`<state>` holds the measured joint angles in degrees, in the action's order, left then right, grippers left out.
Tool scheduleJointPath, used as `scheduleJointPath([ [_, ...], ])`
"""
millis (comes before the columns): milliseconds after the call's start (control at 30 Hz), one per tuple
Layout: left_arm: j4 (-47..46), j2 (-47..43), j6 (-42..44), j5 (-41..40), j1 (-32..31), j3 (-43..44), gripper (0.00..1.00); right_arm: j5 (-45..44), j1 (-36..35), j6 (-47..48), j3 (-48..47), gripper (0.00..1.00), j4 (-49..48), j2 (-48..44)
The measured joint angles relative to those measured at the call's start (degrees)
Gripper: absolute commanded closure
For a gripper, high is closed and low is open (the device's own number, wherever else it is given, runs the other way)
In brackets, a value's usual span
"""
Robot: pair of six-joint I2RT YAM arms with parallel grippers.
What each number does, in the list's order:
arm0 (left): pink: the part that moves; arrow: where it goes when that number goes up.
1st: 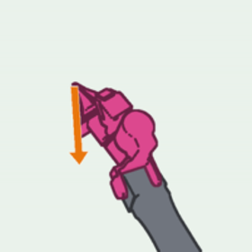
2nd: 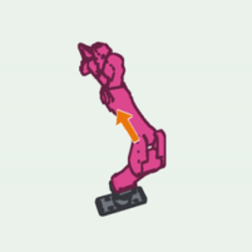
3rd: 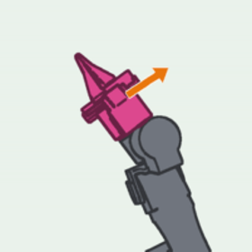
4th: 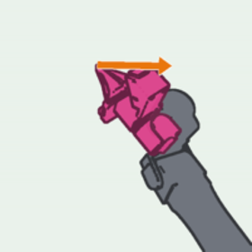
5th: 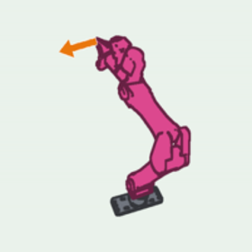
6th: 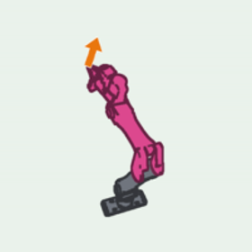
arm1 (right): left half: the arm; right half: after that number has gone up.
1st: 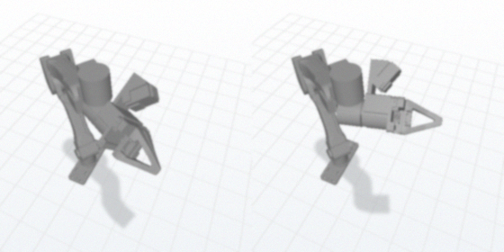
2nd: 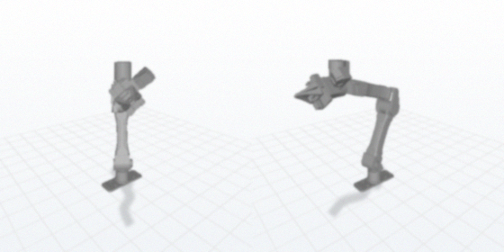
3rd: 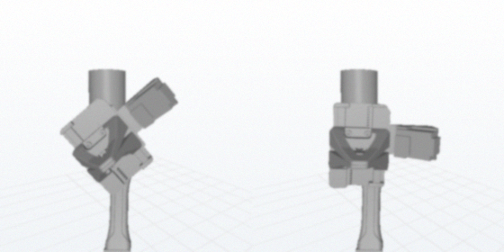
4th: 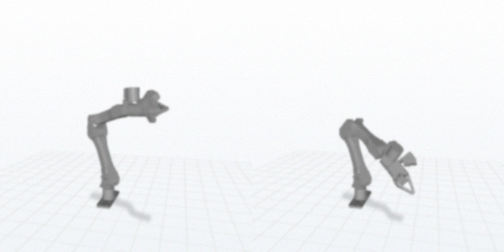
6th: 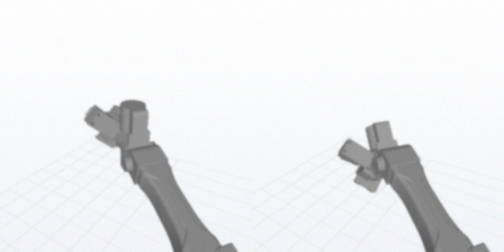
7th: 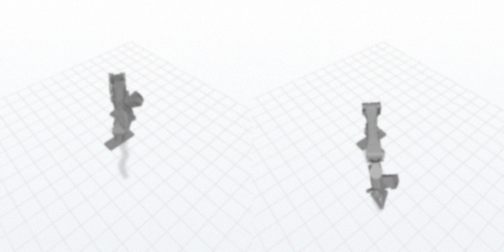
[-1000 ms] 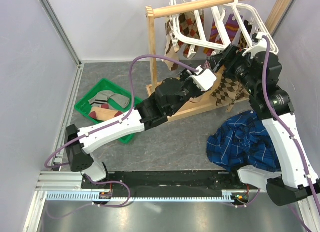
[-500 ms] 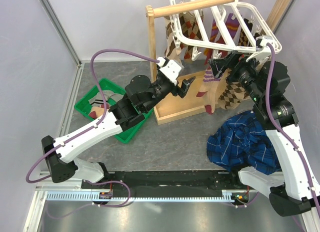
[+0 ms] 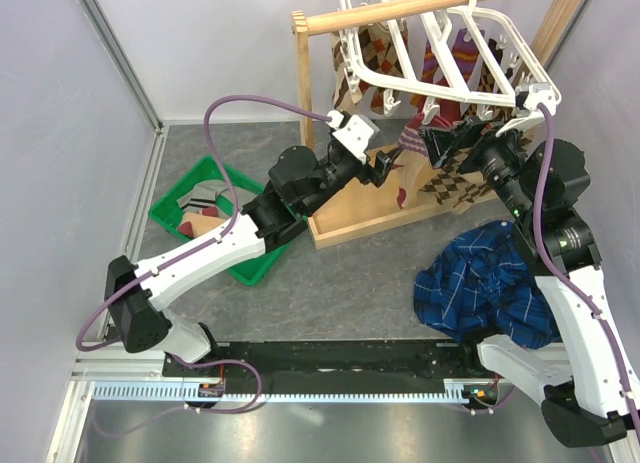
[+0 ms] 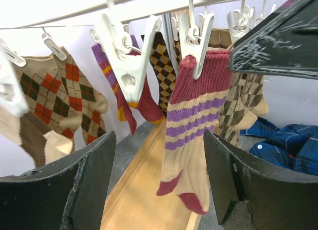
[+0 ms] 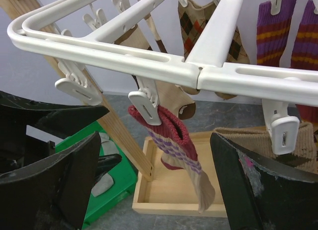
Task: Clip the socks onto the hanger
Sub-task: Clamp the sock onto the hanger, then open the clamp at the hanger.
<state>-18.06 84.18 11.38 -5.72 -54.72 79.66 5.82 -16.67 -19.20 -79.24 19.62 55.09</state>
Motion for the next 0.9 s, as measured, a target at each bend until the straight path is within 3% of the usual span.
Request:
scheduleJointPath([
  [167, -3.5, 1.4, 1.3, -2.5, -0.4, 0.0, 0.23, 0.2, 0.0, 0.9, 0.6, 0.02, -0.8, -0.9],
  [600, -13.4, 7.3, 12.9, -17.9, -3.5, 5.3, 0.23, 0.1, 0.0, 2.2, 1.3, 0.02, -2.1, -2.4],
  [900, -15.7, 11.4, 17.2, -21.5, -3.6, 9.6, 0.28, 0.1, 0.0, 2.6, 1.5, 0.02, -2.4, -2.9],
])
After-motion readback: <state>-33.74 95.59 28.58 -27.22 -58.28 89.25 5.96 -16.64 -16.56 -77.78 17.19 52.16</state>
